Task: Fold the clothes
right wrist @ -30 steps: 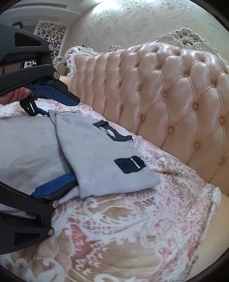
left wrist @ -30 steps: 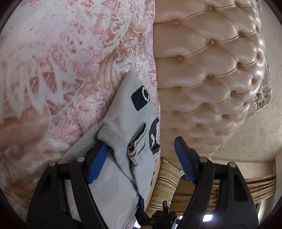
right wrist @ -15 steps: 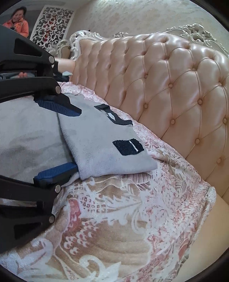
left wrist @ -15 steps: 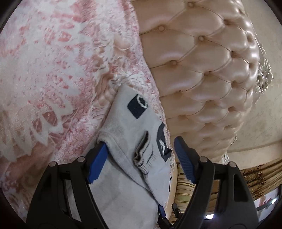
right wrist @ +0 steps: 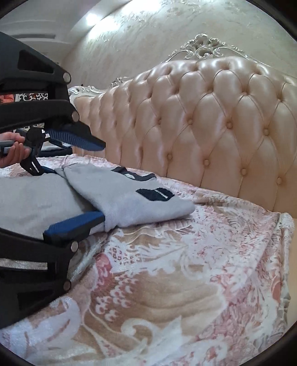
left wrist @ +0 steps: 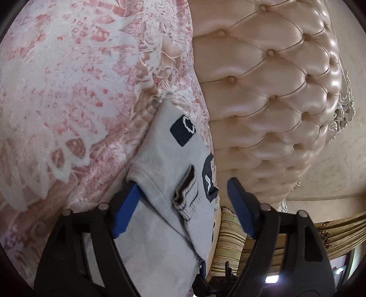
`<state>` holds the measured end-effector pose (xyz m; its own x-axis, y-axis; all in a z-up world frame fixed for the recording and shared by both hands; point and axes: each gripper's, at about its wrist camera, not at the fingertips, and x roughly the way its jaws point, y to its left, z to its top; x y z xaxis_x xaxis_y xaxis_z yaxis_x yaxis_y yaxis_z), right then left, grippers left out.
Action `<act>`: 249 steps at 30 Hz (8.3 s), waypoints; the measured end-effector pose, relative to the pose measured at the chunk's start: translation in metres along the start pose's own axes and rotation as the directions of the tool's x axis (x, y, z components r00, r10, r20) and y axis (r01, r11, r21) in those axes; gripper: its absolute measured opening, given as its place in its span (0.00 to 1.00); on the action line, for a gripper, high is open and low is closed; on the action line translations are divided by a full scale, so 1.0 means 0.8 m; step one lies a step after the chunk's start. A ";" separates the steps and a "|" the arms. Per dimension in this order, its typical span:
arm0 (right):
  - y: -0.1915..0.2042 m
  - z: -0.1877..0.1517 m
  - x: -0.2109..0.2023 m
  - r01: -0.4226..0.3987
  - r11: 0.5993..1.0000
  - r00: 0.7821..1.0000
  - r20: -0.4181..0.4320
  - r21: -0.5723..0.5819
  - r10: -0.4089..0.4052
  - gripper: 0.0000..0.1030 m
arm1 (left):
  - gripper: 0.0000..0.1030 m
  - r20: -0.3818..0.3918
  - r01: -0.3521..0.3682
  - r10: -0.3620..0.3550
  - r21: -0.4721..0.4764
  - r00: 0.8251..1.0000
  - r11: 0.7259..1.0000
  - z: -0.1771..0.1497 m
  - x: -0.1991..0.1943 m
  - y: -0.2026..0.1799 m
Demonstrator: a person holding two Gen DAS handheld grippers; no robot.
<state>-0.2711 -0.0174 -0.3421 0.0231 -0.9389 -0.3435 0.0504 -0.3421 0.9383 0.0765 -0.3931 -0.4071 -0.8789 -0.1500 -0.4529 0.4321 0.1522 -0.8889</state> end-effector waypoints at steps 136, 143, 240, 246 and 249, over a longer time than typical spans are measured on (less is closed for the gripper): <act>0.050 -0.329 -0.086 0.667 0.426 0.666 0.233 -0.611 -0.709 0.48 | 0.31 0.047 -0.143 0.456 0.974 0.889 0.176 -0.279 -0.224 0.067; 0.041 -0.329 -0.083 0.674 0.432 0.659 0.224 -0.600 -0.718 0.15 | 0.30 0.037 -0.127 0.427 0.974 0.903 0.185 -0.279 -0.232 0.058; 0.159 -0.400 -0.063 0.421 -0.117 0.709 0.407 -0.899 -0.576 0.07 | 0.08 0.350 -0.239 0.158 0.846 0.923 -0.477 -0.336 -0.264 -0.060; 0.156 -0.417 -0.073 0.410 -0.114 0.696 0.391 -0.905 -0.603 0.06 | 0.06 0.328 -0.209 0.166 0.842 0.930 -0.497 -0.353 -0.283 -0.052; 0.166 -0.428 -0.086 0.404 -0.094 0.700 0.373 -0.910 -0.609 0.05 | 0.05 0.312 -0.192 0.175 0.850 0.934 -0.491 -0.361 -0.297 -0.055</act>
<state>0.0761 0.0155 -0.2074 -0.3869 -0.4633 -0.7973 0.9134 -0.3114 -0.2623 0.2078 -0.0820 -0.2404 -0.6819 -0.4180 -0.6003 0.1281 -0.8762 0.4647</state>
